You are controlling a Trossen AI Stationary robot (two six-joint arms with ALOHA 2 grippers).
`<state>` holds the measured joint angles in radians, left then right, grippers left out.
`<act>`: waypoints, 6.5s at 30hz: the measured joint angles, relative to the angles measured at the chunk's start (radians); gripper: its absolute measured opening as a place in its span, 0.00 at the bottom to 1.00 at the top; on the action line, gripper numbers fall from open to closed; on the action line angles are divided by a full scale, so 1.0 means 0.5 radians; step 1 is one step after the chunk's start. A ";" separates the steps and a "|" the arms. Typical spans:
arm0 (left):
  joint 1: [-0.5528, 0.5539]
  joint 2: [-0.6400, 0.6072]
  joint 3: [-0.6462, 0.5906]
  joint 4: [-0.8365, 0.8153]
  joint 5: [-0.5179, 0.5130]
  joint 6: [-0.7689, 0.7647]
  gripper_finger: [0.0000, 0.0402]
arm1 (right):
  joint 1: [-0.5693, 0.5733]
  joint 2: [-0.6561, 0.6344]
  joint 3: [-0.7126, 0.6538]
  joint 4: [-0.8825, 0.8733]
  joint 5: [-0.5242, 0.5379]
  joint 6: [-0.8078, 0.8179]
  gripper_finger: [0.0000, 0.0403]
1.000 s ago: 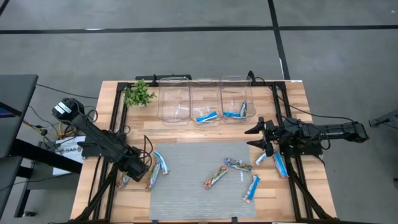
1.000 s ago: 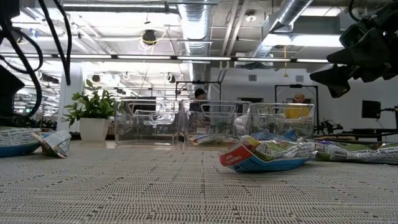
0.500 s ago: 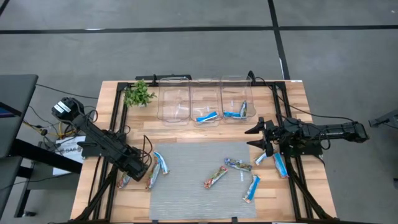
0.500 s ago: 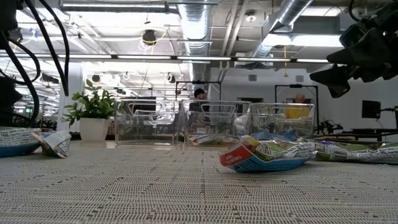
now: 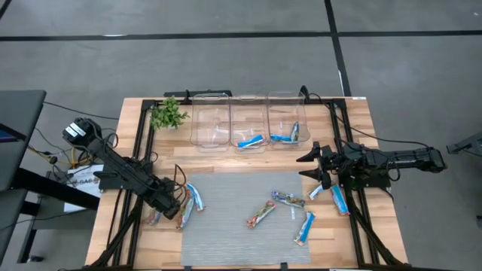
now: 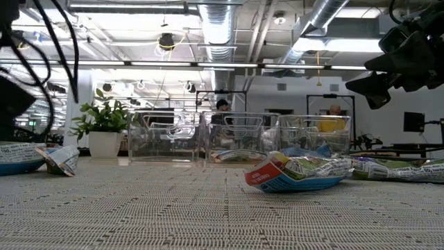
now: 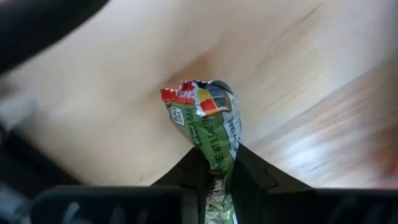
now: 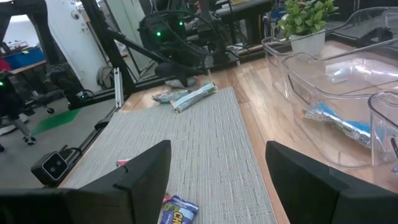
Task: Pick and place Granola Bars by type
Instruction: Put the red granola bar into the left transparent bin
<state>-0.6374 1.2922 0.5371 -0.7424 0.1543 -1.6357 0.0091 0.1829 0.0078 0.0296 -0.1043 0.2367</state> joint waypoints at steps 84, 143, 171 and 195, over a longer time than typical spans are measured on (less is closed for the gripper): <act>2.143 -0.233 0.361 1.557 -0.908 1.210 0.33 | 0.000 0.000 0.000 0.000 0.000 0.000 0.63; 0.569 -0.230 0.361 1.788 -0.371 0.933 0.48 | 0.000 0.001 0.000 0.000 0.000 0.000 0.63; 0.141 0.068 0.362 0.664 -0.112 -0.545 0.48 | 0.000 0.000 0.000 0.000 -0.001 0.000 0.63; 0.118 0.199 0.702 -0.222 -0.235 -0.432 0.48 | 0.000 0.001 0.000 -0.005 0.000 0.000 0.63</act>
<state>-0.5782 1.3919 0.8879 -0.8533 0.0366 -1.8518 0.0091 0.1833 0.0076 0.0273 -0.1046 0.2367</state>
